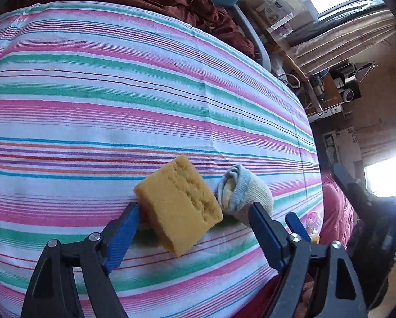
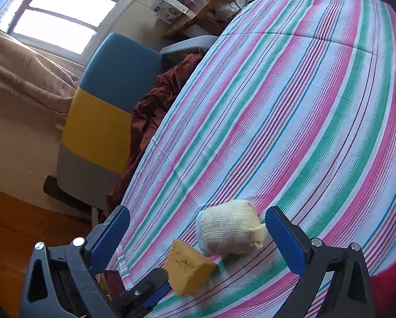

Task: Organize objects
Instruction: 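Grasp the yellow sponge with the left gripper, then grasp the rolled white sock with the right gripper while the left gripper holds the sponge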

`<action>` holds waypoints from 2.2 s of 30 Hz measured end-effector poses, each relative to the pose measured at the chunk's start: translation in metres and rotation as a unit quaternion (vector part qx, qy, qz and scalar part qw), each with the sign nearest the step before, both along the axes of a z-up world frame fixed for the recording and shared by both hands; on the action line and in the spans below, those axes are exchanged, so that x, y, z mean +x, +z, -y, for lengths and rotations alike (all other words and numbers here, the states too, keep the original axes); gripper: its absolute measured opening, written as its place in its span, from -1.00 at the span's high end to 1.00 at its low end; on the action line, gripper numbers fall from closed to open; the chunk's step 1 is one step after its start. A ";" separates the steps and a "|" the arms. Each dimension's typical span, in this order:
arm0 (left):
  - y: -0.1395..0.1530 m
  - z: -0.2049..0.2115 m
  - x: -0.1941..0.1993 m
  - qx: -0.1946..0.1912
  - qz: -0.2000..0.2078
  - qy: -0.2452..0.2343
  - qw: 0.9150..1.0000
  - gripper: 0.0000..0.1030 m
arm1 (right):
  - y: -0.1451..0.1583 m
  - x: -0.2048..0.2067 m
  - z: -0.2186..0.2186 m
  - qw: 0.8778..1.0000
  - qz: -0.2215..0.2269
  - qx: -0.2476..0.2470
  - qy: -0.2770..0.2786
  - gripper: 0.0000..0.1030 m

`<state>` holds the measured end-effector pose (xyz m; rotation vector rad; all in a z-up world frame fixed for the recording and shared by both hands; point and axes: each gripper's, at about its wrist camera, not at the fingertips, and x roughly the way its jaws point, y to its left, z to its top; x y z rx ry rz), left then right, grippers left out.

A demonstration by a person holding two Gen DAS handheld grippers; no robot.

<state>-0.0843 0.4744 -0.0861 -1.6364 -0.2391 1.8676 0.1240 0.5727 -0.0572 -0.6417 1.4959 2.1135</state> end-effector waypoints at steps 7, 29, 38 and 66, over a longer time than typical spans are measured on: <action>-0.015 -0.024 0.002 -0.075 -0.050 -0.016 0.996 -0.58 | -0.001 -0.001 -0.001 1.000 -0.016 -0.012 0.004 -1.00; -0.010 0.112 0.083 -0.089 -0.309 -0.126 0.938 -0.06 | -0.009 -0.034 0.012 0.989 0.092 0.034 0.114 -1.00; -0.015 0.114 0.082 -0.059 -0.308 -0.123 0.942 -0.06 | -0.015 -0.062 0.030 0.961 0.199 0.115 0.156 -1.00; -0.018 0.122 0.083 -0.039 -0.308 -0.121 0.943 -0.06 | -0.038 -0.102 0.073 0.901 0.242 0.154 0.327 -0.35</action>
